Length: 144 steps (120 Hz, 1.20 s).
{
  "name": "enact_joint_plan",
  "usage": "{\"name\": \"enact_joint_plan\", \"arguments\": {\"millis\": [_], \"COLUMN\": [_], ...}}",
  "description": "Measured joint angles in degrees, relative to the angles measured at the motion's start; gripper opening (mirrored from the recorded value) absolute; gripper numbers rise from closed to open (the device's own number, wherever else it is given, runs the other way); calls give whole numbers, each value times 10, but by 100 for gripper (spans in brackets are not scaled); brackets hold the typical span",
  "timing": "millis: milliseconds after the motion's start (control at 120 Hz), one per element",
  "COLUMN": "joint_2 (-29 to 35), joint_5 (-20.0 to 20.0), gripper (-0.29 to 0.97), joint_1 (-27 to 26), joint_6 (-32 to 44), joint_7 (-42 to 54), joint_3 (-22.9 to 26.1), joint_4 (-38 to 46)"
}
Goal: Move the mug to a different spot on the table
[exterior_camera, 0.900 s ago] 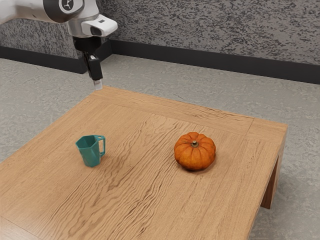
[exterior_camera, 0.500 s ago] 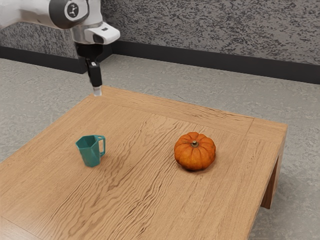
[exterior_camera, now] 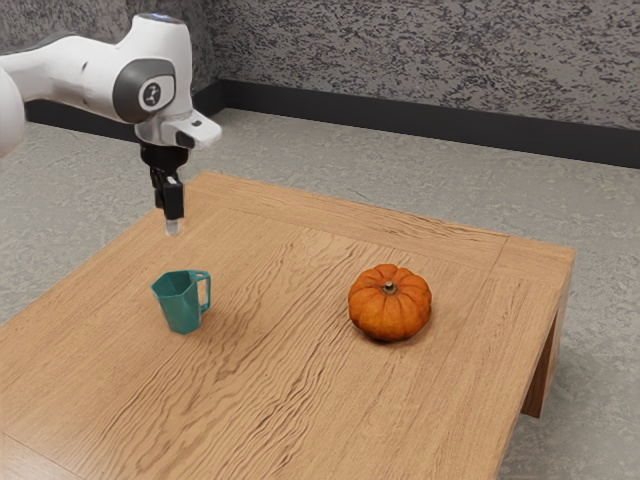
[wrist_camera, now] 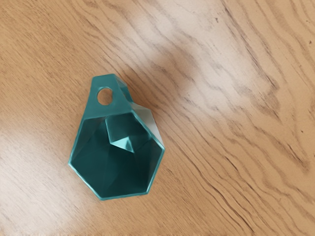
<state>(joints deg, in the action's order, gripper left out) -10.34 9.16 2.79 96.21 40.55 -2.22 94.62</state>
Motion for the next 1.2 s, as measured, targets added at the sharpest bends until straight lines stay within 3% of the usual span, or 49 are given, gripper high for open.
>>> {"name": "enact_joint_plan", "arguments": {"millis": [300, 383, 592, 1200], "joint_2": [-29, -30, -76, -195], "joint_5": [4, 1, -35, -42], "gripper": [68, 68, 68, 68], "joint_1": [0, 2, 21, 15], "joint_6": [84, 131, 208, 249], "joint_7": [2, -2, -14, -35], "joint_3": [-5, -5, -21, -20], "joint_4": [7, 51, 70, 38]}}
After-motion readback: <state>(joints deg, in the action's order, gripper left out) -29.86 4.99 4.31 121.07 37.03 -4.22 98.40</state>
